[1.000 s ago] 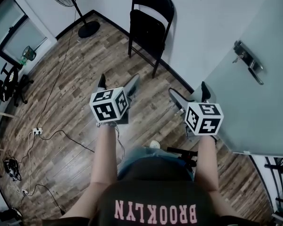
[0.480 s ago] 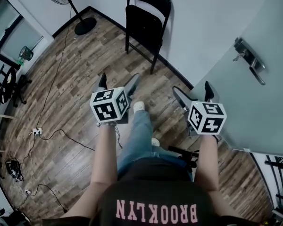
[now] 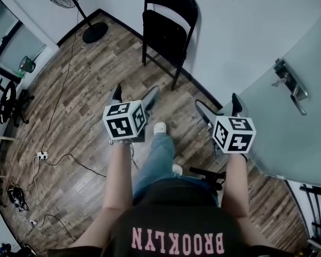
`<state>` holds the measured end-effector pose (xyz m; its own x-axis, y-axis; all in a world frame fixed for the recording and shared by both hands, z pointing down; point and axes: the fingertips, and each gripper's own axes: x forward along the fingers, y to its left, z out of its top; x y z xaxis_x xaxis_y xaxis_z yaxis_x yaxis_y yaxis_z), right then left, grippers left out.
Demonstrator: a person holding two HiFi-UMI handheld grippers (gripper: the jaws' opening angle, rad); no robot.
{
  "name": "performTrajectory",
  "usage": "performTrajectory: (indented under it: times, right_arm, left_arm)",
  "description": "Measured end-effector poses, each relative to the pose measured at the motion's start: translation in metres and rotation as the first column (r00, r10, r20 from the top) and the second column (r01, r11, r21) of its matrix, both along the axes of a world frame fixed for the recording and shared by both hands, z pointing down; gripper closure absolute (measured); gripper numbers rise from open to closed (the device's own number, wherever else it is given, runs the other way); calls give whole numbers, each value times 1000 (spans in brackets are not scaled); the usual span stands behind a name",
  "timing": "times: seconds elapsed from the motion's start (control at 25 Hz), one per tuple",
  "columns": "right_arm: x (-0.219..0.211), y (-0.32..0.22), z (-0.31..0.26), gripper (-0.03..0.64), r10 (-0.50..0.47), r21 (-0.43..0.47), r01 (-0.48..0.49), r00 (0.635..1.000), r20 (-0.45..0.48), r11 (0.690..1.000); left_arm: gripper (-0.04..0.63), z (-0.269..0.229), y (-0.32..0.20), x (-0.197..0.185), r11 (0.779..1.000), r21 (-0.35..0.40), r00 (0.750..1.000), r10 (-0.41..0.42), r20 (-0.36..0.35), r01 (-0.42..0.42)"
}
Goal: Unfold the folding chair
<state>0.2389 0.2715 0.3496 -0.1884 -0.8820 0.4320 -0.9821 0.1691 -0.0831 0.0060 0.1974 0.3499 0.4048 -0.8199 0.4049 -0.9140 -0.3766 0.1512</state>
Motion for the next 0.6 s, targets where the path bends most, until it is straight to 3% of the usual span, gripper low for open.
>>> performTrajectory:
  times: [0.28,0.6]
  right_arm:
    - [-8,-83,9,71,-36,-39,35,999,-41,999]
    - [-3,-177,-3,71,46,-44,-49,997,-65,998]
  left_arm:
    - [28,10,-88,-4,1000,-30,1000,6,3,-6]
    - [28,5,-202,-8,998,-44,999,36,-18,-36]
